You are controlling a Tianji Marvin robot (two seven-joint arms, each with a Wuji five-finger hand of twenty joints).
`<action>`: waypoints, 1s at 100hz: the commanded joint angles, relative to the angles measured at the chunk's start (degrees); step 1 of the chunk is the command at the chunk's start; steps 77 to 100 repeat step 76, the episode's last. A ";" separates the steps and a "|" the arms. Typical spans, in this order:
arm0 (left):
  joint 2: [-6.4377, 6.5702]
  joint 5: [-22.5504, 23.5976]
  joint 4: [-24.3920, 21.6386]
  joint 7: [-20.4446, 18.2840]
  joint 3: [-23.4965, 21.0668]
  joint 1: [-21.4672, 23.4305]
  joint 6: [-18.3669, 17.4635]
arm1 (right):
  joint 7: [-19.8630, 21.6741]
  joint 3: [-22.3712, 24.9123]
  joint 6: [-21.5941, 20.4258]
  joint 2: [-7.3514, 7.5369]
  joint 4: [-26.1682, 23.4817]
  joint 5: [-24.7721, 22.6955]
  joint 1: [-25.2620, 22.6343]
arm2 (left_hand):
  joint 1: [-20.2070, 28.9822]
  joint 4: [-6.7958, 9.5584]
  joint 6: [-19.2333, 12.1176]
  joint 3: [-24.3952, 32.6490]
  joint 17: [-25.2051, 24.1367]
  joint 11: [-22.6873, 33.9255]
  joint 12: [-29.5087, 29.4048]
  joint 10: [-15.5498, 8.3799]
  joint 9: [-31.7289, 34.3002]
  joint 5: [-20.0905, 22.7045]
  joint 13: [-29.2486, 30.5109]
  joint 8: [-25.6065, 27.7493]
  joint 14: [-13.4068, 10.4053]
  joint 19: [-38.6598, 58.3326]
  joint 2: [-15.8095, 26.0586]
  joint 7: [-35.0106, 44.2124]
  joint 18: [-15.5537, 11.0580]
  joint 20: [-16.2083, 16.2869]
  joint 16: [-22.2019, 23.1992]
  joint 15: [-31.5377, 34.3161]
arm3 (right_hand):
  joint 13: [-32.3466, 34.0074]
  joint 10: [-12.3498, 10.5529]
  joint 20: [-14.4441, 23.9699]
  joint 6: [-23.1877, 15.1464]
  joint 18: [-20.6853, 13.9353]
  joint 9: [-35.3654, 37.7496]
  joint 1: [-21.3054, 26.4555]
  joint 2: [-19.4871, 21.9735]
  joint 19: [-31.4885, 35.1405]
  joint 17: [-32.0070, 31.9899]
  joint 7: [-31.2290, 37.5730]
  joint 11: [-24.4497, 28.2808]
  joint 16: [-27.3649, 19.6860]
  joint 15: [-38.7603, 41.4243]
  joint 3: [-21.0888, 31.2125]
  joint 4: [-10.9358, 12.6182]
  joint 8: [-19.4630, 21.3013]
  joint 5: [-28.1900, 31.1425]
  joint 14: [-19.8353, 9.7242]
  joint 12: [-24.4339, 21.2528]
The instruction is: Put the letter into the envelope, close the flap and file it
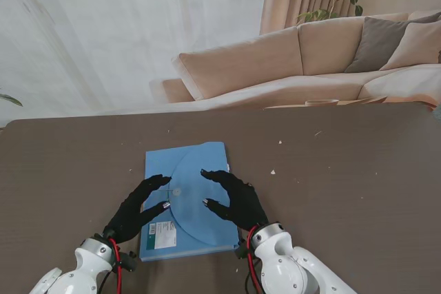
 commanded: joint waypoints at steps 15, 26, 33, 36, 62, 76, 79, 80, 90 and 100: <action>-0.70 -0.84 -0.14 0.13 0.44 0.53 -0.24 | 1.84 -0.26 -1.86 0.02 0.60 1.35 0.15 | -0.14 0.33 -2.31 -0.46 0.07 -2.44 -1.18 -2.31 -2.26 -2.87 -0.88 -1.05 -2.54 -1.51 1.55 1.18 -1.65 -1.91 -1.73 -0.93 | -3.18 -2.17 -1.23 -1.63 -1.83 -2.85 -0.59 1.65 -3.19 -1.63 -0.86 -1.64 -1.75 -1.85 -1.86 -0.23 -1.03 -3.33 -4.32 -1.16; -0.79 -1.72 -0.34 0.13 -0.03 0.86 -0.99 | 1.87 -0.38 -2.37 0.00 0.59 1.68 0.20 | -0.28 0.29 -2.57 -0.45 0.24 -3.35 -1.62 -2.50 -2.38 -3.01 -0.86 -1.46 -2.81 -2.10 1.52 1.78 -2.06 -3.21 -3.14 -1.44 | -3.60 -2.50 -1.71 -1.66 -2.25 -2.89 -0.41 1.98 -4.60 -1.96 -0.99 -2.59 -2.64 -2.68 -2.68 -0.16 -1.49 -3.89 -4.81 -1.73; -0.78 -1.59 -0.54 0.22 -0.42 1.20 -1.51 | 1.97 -0.35 -2.57 0.02 0.50 1.84 0.05 | -0.33 0.28 -2.63 -0.40 0.51 -3.88 -2.21 -2.60 -2.47 -2.99 -0.78 -1.91 -2.96 -2.80 1.52 1.98 -2.30 -4.83 -4.73 -1.79 | -3.97 -2.63 -2.21 -1.62 -2.43 -2.82 -0.43 2.15 -5.63 -2.12 -1.20 -3.38 -3.20 -3.14 -3.22 -0.16 -1.87 -4.13 -4.96 -2.13; -0.76 -1.62 -0.68 0.14 -0.59 1.37 -1.69 | 1.99 -0.30 -2.61 0.02 0.39 1.89 -0.07 | -0.27 0.28 -2.68 -0.37 0.47 -4.02 -2.32 -2.60 -2.62 -2.96 -0.88 -1.96 -2.96 -2.90 1.51 2.01 -2.44 -5.05 -4.94 -1.87 | -4.06 -2.69 -2.29 -1.64 -2.53 -2.85 -0.42 2.09 -5.79 -2.22 -1.22 -3.49 -3.28 -3.21 -3.32 -0.16 -1.93 -4.14 -5.01 -2.18; -0.77 -1.59 -1.33 0.14 -1.10 1.92 -2.00 | 2.00 -0.32 -3.04 -0.03 0.51 2.40 -0.11 | -0.16 0.29 -2.99 -0.34 0.63 -4.15 -2.86 -2.73 -2.47 -2.52 -0.86 -2.14 -3.05 -3.48 1.45 2.14 -2.49 -6.50 -6.11 -2.13 | -4.26 -2.85 -2.56 -1.60 -2.43 -2.79 -0.35 2.18 -6.43 -2.36 -1.31 -3.93 -3.67 -3.38 -3.86 -0.14 -2.28 -4.50 -4.90 -2.36; -0.72 -1.63 -1.57 0.00 -1.14 2.24 -2.13 | 2.02 -0.36 -2.99 0.03 0.46 2.01 -0.17 | -0.12 0.30 -3.01 -0.35 0.68 -4.00 -2.89 -2.69 -2.38 -2.40 -0.82 -2.16 -3.03 -3.52 1.39 2.21 -2.37 -6.93 -6.28 -1.99 | -4.31 -2.88 -2.48 -1.67 -2.32 -2.74 -0.31 2.11 -6.44 -2.35 -1.28 -4.14 -3.74 -3.41 -4.03 -0.08 -2.36 -4.55 -4.90 -2.45; -0.72 -1.63 -1.57 0.00 -1.14 2.24 -2.13 | 2.02 -0.36 -2.99 0.03 0.46 2.01 -0.17 | -0.12 0.30 -3.01 -0.35 0.68 -4.00 -2.89 -2.69 -2.38 -2.40 -0.82 -2.16 -3.03 -3.52 1.39 2.21 -2.37 -6.93 -6.28 -1.99 | -4.31 -2.88 -2.48 -1.67 -2.32 -2.74 -0.31 2.11 -6.44 -2.35 -1.28 -4.14 -3.74 -3.41 -4.03 -0.08 -2.36 -4.55 -4.90 -2.45; -0.72 -1.63 -1.57 0.00 -1.14 2.24 -2.13 | 2.02 -0.36 -2.99 0.03 0.46 2.01 -0.17 | -0.12 0.30 -3.01 -0.35 0.68 -4.00 -2.89 -2.69 -2.38 -2.40 -0.82 -2.16 -3.03 -3.52 1.39 2.21 -2.37 -6.93 -6.28 -1.99 | -4.31 -2.88 -2.48 -1.67 -2.32 -2.74 -0.31 2.11 -6.44 -2.35 -1.28 -4.14 -3.74 -3.41 -4.03 -0.08 -2.36 -4.55 -4.90 -2.45; -0.72 -1.63 -1.57 0.00 -1.14 2.24 -2.13 | 2.02 -0.36 -2.99 0.03 0.46 2.01 -0.17 | -0.12 0.30 -3.01 -0.35 0.68 -4.00 -2.89 -2.69 -2.38 -2.40 -0.82 -2.16 -3.03 -3.52 1.39 2.21 -2.37 -6.93 -6.28 -1.99 | -4.31 -2.88 -2.48 -1.67 -2.32 -2.74 -0.31 2.11 -6.44 -2.35 -1.28 -4.14 -3.74 -3.41 -4.03 -0.08 -2.36 -4.55 -4.90 -2.45; -0.72 -1.63 -1.57 0.00 -1.14 2.24 -2.13 | 2.02 -0.36 -2.99 0.03 0.46 2.01 -0.17 | -0.12 0.30 -3.01 -0.35 0.68 -4.00 -2.89 -2.69 -2.38 -2.40 -0.82 -2.16 -3.03 -3.52 1.39 2.21 -2.37 -6.93 -6.28 -1.99 | -4.31 -2.88 -2.48 -1.67 -2.32 -2.74 -0.31 2.11 -6.44 -2.35 -1.28 -4.14 -3.74 -3.41 -4.03 -0.08 -2.36 -4.55 -4.90 -2.45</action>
